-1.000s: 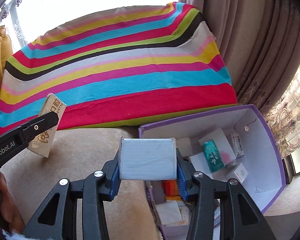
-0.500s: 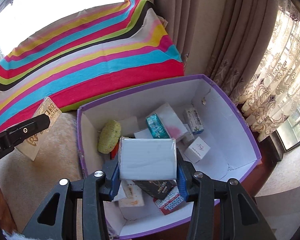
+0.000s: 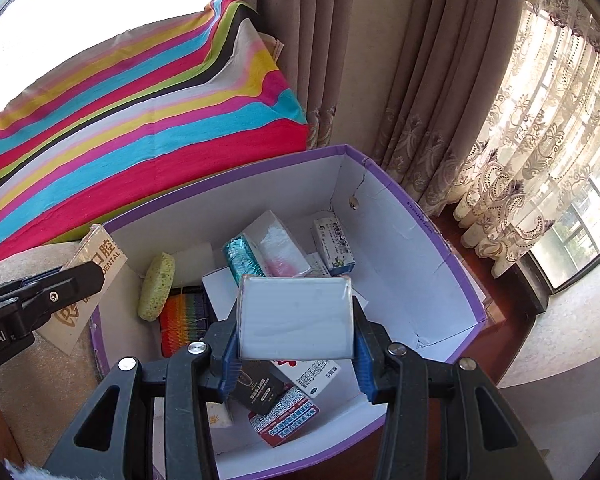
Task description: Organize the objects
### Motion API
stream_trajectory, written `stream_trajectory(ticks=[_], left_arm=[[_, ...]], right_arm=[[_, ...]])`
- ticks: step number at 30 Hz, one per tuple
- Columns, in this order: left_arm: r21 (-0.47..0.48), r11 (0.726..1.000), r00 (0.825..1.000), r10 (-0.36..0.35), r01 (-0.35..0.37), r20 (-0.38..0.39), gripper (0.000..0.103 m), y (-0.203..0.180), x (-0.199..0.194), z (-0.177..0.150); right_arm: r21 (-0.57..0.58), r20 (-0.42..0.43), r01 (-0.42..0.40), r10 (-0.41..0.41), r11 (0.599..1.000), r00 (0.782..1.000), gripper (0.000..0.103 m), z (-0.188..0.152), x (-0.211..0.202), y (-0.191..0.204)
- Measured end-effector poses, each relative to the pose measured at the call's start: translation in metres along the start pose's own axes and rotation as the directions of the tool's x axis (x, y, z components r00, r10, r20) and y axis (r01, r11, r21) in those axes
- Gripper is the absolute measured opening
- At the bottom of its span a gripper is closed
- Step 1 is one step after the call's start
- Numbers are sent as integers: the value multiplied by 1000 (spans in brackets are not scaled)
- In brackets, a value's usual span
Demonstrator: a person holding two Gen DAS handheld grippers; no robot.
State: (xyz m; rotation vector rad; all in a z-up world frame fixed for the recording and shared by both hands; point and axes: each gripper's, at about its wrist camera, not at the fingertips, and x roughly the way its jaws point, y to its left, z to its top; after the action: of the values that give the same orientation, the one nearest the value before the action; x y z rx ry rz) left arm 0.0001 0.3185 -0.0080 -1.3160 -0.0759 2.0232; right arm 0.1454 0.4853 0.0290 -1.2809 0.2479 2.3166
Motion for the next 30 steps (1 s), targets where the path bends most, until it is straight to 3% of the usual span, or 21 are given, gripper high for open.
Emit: stream_trajectory(ticks=[3,5,8,10,16,22,26,30], left_arm=[[-5,1000,1000,-11,11,-17,21,-1,5,0],[-16,1000,1000,-14,14,-28,33,0,7,-1],[-56,998,999,-38,37,-28,52,8,5,-2],[-82,995,998,-60,58,-24,53,12,2,-3],[-73,994,997,-79,78,-20,65,9,-17,-16],[-15,1000,1000,-1,1,-7,83,-1,-34,-32],[18,1000,1000,5,-5,7,92,-5,-38,-38],[37,999,999,36,-36,-7,93,-7,-34,-39]], right_arm=[[8,2,2,-2,1000,1000,48,2,1,-3],[9,5,-1,1,1000,1000,48,4,1,-3],[7,7,5,-5,1000,1000,58,4,0,-2],[9,6,-2,2,1000,1000,66,4,-1,-2],[-6,1,2,-2,1000,1000,74,3,-10,3],[-3,-43,-16,16,1000,999,76,-11,-24,4],[27,-41,-26,27,999,999,79,-25,-40,-1],[31,-18,-20,20,999,1000,80,-25,-46,-3]])
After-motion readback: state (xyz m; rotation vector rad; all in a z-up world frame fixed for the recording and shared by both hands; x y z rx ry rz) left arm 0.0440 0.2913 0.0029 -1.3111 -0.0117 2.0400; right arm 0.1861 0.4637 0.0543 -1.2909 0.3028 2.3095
